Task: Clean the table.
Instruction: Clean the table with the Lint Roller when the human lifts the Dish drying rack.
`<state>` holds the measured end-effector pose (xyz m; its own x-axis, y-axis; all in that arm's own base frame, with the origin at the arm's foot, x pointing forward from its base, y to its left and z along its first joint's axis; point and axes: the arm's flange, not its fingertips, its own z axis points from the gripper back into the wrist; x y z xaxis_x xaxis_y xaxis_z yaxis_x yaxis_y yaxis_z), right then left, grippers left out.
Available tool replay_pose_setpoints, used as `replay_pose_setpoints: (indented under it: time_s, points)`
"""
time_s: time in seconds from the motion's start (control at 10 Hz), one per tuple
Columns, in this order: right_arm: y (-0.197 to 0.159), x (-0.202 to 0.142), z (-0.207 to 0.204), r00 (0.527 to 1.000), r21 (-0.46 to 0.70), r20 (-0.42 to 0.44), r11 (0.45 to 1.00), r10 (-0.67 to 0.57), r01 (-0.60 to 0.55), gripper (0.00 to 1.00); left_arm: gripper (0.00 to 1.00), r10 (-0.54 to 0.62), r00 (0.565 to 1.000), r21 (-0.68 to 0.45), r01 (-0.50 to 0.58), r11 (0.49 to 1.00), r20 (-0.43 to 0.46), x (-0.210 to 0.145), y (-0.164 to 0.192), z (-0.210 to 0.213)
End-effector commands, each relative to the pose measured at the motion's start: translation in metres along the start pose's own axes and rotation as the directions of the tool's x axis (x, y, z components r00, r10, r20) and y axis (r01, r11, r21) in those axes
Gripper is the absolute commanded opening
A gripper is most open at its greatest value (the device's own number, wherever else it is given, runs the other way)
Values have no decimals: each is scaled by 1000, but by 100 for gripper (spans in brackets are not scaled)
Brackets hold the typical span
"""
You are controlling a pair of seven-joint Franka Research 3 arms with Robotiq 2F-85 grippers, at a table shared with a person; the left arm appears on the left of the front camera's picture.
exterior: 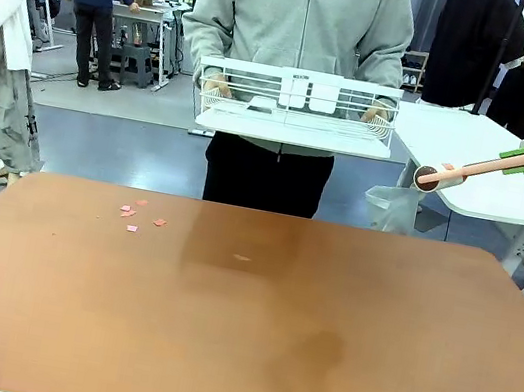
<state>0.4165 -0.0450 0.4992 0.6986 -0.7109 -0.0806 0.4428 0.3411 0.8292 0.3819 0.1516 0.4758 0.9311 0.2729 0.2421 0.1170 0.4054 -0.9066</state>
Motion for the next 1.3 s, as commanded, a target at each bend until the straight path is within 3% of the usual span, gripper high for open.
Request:
replay_pose_setpoints:
  time_s: [0.0,0.1,0.2,0.3,0.5,0.7,0.9,1.2]
  points:
    - [1,-1,1,1000,3,1,1000,2,-2,0,100,-6,1000,-13,6,1000,4,-1,-1,2]
    - [1,-1,1,1000,3,1,1000,2,-2,0,100,-6,1000,-13,6,1000,4,-1,-1,2]
    - [0,0,0,1000,0,0,1000,0,0,22,100,-6,1000,-13,6,1000,4,-1,-1,2]
    - [6,6,5,1000,-14,3,1000,21,-21,22,100,-6,1000,-13,6,1000,4,-1,-1,2]
    - [28,19,3,983,-107,-139,985,118,-133,22,100,-6,1000,-13,6,1000,4,-1,-1,2]
    - [53,44,-16,919,-182,-341,945,199,-272,22,100,-6,1000,-13,6,1000,4,-1,-1,2]
    - [67,59,-55,810,-145,-509,898,293,-416,22,100,-6,1000,-13,6,1000,4,-1,-1,2]
    - [54,54,-121,712,-38,-573,855,406,-518,22,100,-6,1000,-13,6,1000,4,-1,-1,2]
